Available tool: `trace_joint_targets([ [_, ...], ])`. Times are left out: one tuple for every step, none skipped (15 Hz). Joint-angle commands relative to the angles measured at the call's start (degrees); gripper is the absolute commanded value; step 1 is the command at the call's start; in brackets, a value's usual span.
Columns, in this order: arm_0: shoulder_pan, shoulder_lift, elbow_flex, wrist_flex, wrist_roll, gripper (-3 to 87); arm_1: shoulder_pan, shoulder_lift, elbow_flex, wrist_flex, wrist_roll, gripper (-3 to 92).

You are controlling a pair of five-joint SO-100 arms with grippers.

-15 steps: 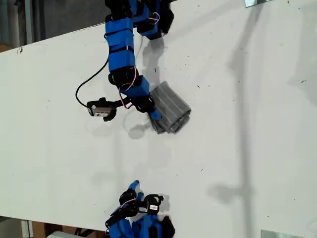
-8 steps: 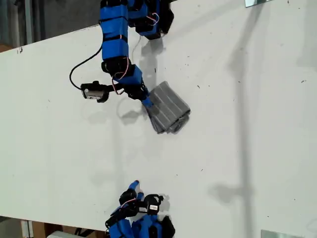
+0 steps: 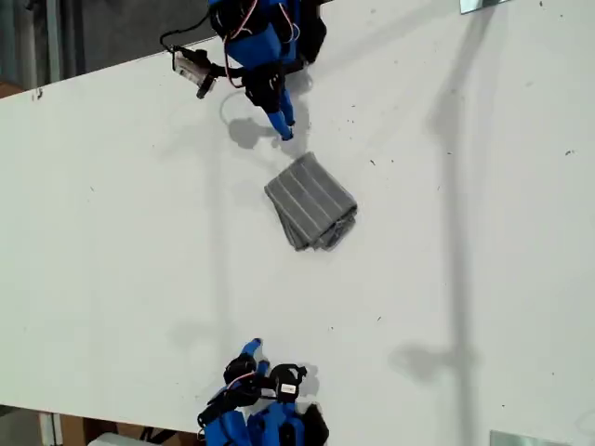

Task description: Grasp corners of a square towel and fold twice.

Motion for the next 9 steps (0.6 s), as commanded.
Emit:
trace_joint_targets([
  [-0.7, 1.14, 0.09, -0.35, 0.0, 21.9, -0.79, 4.83, 0.62, 1.32, 2.29, 18.7],
  [-0.62, 1.58, 0.26, -0.35, 0.09, 21.7, -1.58, 4.92, 1.67, 2.9, 7.56, 21.9],
  [-0.7, 2.81, 0.97, -0.44, 0.7, 21.7, -3.96, 4.92, 3.87, 2.37, 11.95, 23.1],
  [-0.88, 4.13, 1.67, -0.18, 0.79, 21.6, -5.54, 4.92, 4.92, 4.48, 19.69, 22.9],
  [-0.97, 5.54, 2.29, 0.26, 0.44, 21.6, -7.12, 4.92, 4.57, 6.59, 17.14, 23.5],
  [-0.7, 7.38, 3.16, 0.97, -0.18, 21.5, -7.65, 4.92, 4.57, 6.86, 16.79, 23.8],
  [0.0, 10.46, 4.31, 1.67, -0.97, 21.5, -7.65, 4.92, 4.57, 6.94, 16.79, 23.8],
  [1.23, 13.8, 5.54, 2.72, -2.2, 21.4, -7.56, 4.92, 4.57, 6.94, 16.79, 23.8],
  [2.9, 17.49, 6.68, 4.04, -3.87, 21.4, -7.47, 4.92, 4.57, 6.94, 16.79, 23.8],
])
